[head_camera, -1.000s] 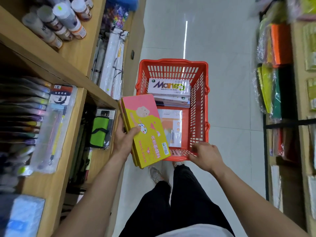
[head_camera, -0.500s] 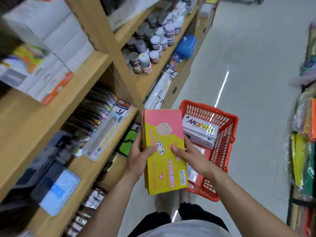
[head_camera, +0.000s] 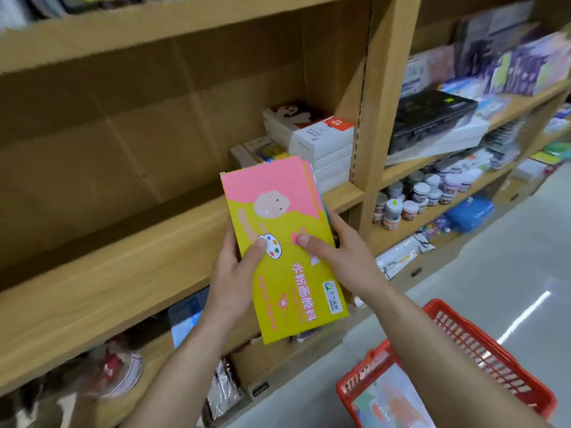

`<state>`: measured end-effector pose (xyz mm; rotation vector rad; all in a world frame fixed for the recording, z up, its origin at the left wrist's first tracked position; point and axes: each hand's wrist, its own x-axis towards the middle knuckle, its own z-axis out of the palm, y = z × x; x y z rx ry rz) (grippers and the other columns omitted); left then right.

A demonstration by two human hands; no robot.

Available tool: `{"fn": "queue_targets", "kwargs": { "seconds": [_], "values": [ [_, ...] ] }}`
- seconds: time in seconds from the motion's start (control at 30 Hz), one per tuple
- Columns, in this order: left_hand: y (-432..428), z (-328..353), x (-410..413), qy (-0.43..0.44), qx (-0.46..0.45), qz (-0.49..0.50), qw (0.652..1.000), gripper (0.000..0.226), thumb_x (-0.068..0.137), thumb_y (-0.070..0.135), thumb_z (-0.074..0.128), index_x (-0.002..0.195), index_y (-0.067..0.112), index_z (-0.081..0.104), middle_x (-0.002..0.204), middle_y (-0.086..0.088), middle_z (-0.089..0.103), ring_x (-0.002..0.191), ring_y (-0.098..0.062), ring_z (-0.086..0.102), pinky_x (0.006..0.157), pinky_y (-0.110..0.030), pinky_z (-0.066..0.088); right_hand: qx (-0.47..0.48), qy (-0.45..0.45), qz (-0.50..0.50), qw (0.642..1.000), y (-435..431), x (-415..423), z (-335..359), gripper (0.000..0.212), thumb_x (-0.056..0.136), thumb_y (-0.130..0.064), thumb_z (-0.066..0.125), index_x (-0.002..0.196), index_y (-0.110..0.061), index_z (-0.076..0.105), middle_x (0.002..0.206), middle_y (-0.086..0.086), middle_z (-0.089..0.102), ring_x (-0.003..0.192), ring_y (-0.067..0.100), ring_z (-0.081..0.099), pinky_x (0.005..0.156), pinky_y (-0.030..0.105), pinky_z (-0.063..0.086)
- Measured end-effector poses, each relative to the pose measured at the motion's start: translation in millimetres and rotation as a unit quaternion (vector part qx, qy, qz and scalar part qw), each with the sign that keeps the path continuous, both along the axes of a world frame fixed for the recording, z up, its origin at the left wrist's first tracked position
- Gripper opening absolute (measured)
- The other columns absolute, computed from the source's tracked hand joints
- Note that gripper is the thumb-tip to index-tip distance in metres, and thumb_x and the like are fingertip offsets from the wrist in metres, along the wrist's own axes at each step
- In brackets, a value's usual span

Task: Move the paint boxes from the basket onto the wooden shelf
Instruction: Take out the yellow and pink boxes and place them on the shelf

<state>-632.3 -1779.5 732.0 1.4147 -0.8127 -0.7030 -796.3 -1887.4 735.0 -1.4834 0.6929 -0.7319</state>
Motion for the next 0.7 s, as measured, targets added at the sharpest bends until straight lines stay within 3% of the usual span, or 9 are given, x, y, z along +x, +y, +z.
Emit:
{"fn": "queue_targets", "kwargs": {
  "seconds": [0.1, 0.2, 0.27, 0.33, 0.4, 0.47, 0.57, 0.67, 0.7],
  "values": [
    [10.1, 18.5, 40.8, 0.022, -0.002, 0.054, 0.998, 0.023, 0.099, 0.012, 0.057, 0.121, 0.017, 0.062, 0.094, 0.009, 0.080, 0.075, -0.004, 0.075, 0.061, -0.019, 0.056, -0.048, 0.015, 0.026, 0.998, 4.8, 46.3, 32.5, 0.045, 0.087, -0.039, 0.078, 0.129, -0.037, 0.063, 0.110, -0.014, 0.080, 0.099, 0.010, 0.077, 0.093, 0.043, 0.059],
    [9.3, 27.5, 87.8, 0.013, 0.008, 0.087, 0.996, 0.019, 0.101, 0.012, 0.053, 0.111, 0.023, 0.064, 0.082, 0.014, 0.079, 0.070, -0.002, 0.073, 0.061, -0.018, 0.056, -0.066, 0.040, 0.041, 0.996, 2.0, 99.2, 46.5, 0.043, 0.082, -0.051, 0.078, 0.122, -0.037, 0.067, 0.108, -0.015, 0.080, 0.100, 0.009, 0.076, 0.094, 0.042, 0.058],
    [5.8, 28.8, 117.5, 0.006, 0.028, 0.093, 0.995, 0.019, 0.100, 0.017, 0.056, 0.118, 0.020, 0.064, 0.090, 0.011, 0.080, 0.074, -0.004, 0.074, 0.068, -0.023, 0.058, -0.064, 0.063, 0.053, 0.995, -5.8, 131.8, 44.6, 0.040, 0.082, -0.053, 0.077, 0.116, -0.033, 0.072, 0.106, -0.014, 0.080, 0.097, 0.008, 0.077, 0.092, 0.040, 0.058],
    [1.1, 24.9, 144.3, 0.007, 0.044, 0.090, 0.995, 0.025, 0.096, 0.027, 0.062, 0.119, 0.020, 0.065, 0.104, 0.001, 0.079, 0.084, -0.013, 0.075, 0.087, -0.037, 0.059, -0.036, 0.076, 0.067, 0.994, -15.0, 159.7, 35.5, 0.033, 0.085, -0.048, 0.078, 0.110, -0.025, 0.076, 0.100, -0.010, 0.082, 0.091, 0.009, 0.078, 0.087, 0.036, 0.059],
    [-2.9, 18.5, 163.0, 0.005, 0.067, 0.085, 0.994, 0.022, 0.093, 0.034, 0.064, 0.113, 0.025, 0.067, 0.105, 0.001, 0.078, 0.091, -0.019, 0.073, 0.100, -0.048, 0.053, -0.012, 0.102, 0.066, 0.993, -22.7, 180.1, 24.6, 0.031, 0.085, -0.049, 0.079, 0.101, -0.022, 0.078, 0.091, -0.009, 0.083, 0.085, 0.008, 0.079, 0.083, 0.033, 0.058],
    [-8.5, 8.4, 178.3, 0.017, 0.077, 0.077, 0.994, 0.018, 0.095, 0.035, 0.064, 0.110, 0.026, 0.068, 0.102, 0.004, 0.077, 0.092, -0.018, 0.073, 0.104, -0.050, 0.051, -0.002, 0.131, 0.060, 0.990, -30.7, 195.0, 14.7, 0.041, 0.081, -0.059, 0.076, 0.097, -0.021, 0.079, 0.088, -0.009, 0.083, 0.084, 0.010, 0.079, 0.083, 0.034, 0.059],
    [-13.2, 1.8, 186.2, 0.031, 0.106, 0.054, 0.992, 0.042, 0.082, 0.050, 0.068, 0.116, 0.027, 0.069, 0.107, 0.003, 0.078, 0.098, -0.018, 0.073, 0.105, -0.045, 0.049, 0.006, 0.167, 0.049, 0.985, -43.2, 202.7, 6.2, 0.041, 0.088, -0.054, 0.072, 0.102, -0.016, 0.078, 0.083, -0.009, 0.081, 0.079, 0.008, 0.078, 0.073, 0.024, 0.058],
    [-4.4, -0.1, 181.9, 0.035, 0.095, 0.013, 0.995, 0.035, 0.097, 0.032, 0.060, 0.131, 0.025, 0.062, 0.118, 0.009, 0.074, 0.107, -0.008, 0.069, 0.100, -0.032, 0.047, 0.026, 0.116, 0.059, 0.991, -41.2, 189.1, 3.5, 0.033, 0.096, -0.034, 0.069, 0.123, -0.016, 0.071, 0.095, -0.007, 0.080, 0.084, 0.004, 0.077, 0.086, 0.027, 0.060],
    [3.2, -2.2, 177.6, 0.028, 0.085, 0.007, 0.996, 0.036, 0.100, 0.024, 0.058, 0.136, 0.026, 0.057, 0.120, 0.015, 0.072, 0.109, -0.001, 0.067, 0.097, -0.024, 0.047, 0.021, 0.095, 0.055, 0.994, -34.1, 177.4, 3.4, 0.029, 0.098, -0.030, 0.067, 0.126, -0.020, 0.067, 0.100, -0.011, 0.078, 0.085, -0.004, 0.075, 0.085, 0.021, 0.059]
  ]
}}
